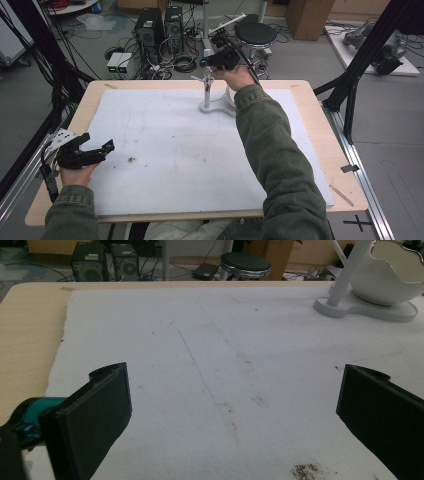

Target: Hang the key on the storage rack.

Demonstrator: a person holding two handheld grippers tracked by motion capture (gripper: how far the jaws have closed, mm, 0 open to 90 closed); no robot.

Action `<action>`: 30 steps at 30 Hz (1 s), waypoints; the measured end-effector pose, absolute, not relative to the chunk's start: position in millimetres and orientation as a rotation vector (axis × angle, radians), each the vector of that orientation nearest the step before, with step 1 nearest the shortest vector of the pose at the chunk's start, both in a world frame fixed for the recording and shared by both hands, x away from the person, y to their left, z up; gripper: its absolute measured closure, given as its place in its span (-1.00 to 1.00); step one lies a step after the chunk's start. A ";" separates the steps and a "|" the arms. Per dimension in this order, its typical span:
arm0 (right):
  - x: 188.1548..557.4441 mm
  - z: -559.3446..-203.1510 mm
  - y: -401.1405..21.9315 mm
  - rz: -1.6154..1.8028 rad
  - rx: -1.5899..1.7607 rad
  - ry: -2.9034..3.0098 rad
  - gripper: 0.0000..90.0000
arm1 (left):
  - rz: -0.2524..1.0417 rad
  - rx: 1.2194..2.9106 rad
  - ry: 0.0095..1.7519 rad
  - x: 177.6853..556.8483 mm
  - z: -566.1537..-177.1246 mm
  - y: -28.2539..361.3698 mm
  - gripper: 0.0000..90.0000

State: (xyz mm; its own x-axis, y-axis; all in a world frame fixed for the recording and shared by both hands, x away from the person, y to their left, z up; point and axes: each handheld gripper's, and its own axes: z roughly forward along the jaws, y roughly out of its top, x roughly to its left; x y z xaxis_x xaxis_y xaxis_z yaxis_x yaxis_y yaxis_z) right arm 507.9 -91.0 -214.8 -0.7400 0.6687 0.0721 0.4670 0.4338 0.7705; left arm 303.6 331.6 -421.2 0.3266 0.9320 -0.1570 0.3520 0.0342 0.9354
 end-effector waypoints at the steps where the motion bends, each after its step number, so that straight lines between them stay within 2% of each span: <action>1: 510.6 -215.2 -90.3 1.195 0.986 2.437 0.84 | 0.682 1.526 1.219 303.7 -421.1 331.8 -0.96; 28: 538.5 -226.5 -91.5 1.196 1.036 2.381 0.84 | 0.710 1.481 1.224 305.0 -420.5 333.3 -0.96; 29: 538.6 -227.4 -90.1 1.192 1.034 2.382 0.84 | 0.709 1.480 1.223 305.0 -420.4 333.5 -0.96; 30: 537.4 -227.3 -88.0 1.189 1.037 2.384 0.93 | 0.709 1.479 1.223 304.9 -420.4 333.6 -0.96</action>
